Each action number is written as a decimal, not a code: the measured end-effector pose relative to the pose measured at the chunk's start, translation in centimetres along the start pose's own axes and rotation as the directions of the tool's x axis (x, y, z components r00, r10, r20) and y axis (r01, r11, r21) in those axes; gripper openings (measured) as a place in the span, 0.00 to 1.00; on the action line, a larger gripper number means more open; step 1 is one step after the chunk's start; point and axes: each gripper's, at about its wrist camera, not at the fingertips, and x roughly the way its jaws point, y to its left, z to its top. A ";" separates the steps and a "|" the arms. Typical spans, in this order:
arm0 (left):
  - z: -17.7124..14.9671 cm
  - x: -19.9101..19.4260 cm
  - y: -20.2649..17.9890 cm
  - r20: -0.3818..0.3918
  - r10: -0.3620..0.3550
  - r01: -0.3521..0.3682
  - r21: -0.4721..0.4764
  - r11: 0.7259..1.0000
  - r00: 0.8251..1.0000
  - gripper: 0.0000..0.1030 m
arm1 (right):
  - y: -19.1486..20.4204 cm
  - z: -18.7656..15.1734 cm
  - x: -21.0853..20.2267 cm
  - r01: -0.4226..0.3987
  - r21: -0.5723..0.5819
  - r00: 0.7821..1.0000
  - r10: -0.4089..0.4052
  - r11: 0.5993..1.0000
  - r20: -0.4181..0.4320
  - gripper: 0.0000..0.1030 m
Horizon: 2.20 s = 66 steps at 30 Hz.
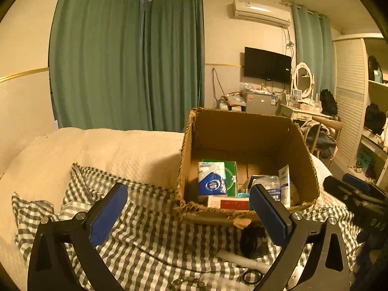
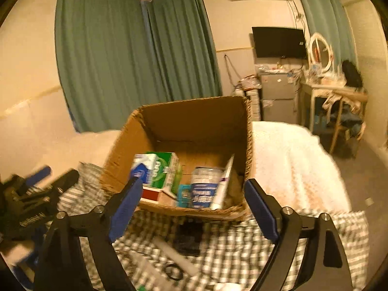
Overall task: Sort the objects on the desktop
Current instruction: 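Withdraw both grippers from the cardboard box back to the item pile, then grasp the wooden bead bracelet with the left gripper while the right grasps the white bottle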
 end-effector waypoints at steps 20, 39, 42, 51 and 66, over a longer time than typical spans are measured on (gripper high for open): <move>-8.8 2.8 2.7 -0.124 0.096 -0.100 -0.027 0.995 0.988 1.00 | -1.2 -7.5 -0.8 0.081 -0.012 0.986 -0.082 0.997 -0.144 0.84; -15.1 6.0 0.8 -0.341 0.077 -0.073 0.026 0.997 0.937 1.00 | -2.2 -12.7 3.1 0.141 0.042 0.914 -0.114 0.989 -0.389 0.84; -15.9 6.7 1.1 -0.381 0.073 -0.075 0.010 0.997 0.922 1.00 | -2.0 -13.1 3.6 0.149 0.023 0.902 -0.126 0.989 -0.413 0.84; -18.0 8.9 1.1 -0.523 0.046 -0.052 0.003 0.999 0.851 0.98 | -2.1 -14.5 5.7 0.180 -0.007 0.853 -0.160 0.984 -0.496 0.84; -17.6 7.6 1.4 -0.493 0.008 -0.024 -0.026 0.999 0.870 0.30 | -1.9 -15.5 6.2 0.197 -0.058 0.806 -0.195 0.979 -0.559 0.44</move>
